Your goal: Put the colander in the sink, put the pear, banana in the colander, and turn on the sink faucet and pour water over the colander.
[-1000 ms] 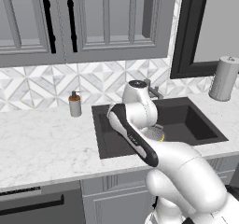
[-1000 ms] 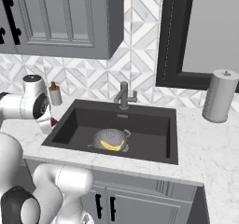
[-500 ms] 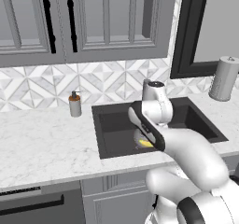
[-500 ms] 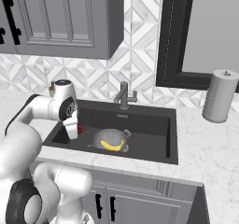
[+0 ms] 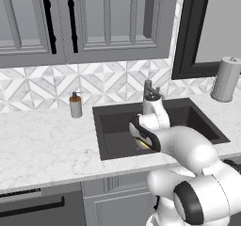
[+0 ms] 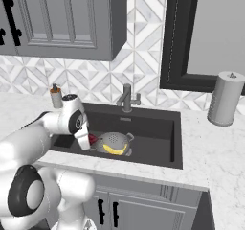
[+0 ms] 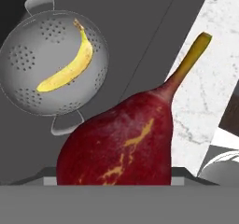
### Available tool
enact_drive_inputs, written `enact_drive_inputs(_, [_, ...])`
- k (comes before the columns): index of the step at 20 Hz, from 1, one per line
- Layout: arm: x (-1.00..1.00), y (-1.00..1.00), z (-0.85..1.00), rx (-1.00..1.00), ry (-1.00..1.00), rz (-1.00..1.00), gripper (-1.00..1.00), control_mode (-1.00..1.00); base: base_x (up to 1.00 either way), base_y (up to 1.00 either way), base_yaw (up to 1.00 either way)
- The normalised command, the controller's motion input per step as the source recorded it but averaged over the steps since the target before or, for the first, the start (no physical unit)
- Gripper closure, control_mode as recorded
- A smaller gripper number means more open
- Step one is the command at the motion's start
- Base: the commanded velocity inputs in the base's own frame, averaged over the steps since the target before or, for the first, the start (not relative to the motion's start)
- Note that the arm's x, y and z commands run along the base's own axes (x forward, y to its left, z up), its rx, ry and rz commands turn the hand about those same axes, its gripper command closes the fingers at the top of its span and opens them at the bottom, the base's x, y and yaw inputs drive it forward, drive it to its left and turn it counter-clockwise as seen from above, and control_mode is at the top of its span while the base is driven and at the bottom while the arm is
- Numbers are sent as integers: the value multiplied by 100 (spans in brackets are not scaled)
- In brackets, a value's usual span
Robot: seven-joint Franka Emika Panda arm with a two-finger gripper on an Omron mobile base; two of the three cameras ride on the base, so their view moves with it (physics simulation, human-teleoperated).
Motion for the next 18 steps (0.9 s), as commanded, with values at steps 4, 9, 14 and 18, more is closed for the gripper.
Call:
enact_drive_inputs(4, [53, 0, -18, -13, 2, 0, 100, -100, 0, 0, 0])
enact_drive_inputs(9, [57, -3, -9, -11, 2, 1, 100, -100, 0, 0, 0])
enact_drive_inputs(14, [24, -40, -29, -2, 3, 1, 100, -100, 0, 0, 0])
enact_drive_inputs(18, [3, -51, -45, 0, 0, 0, 100, -100, 0, 0, 0])
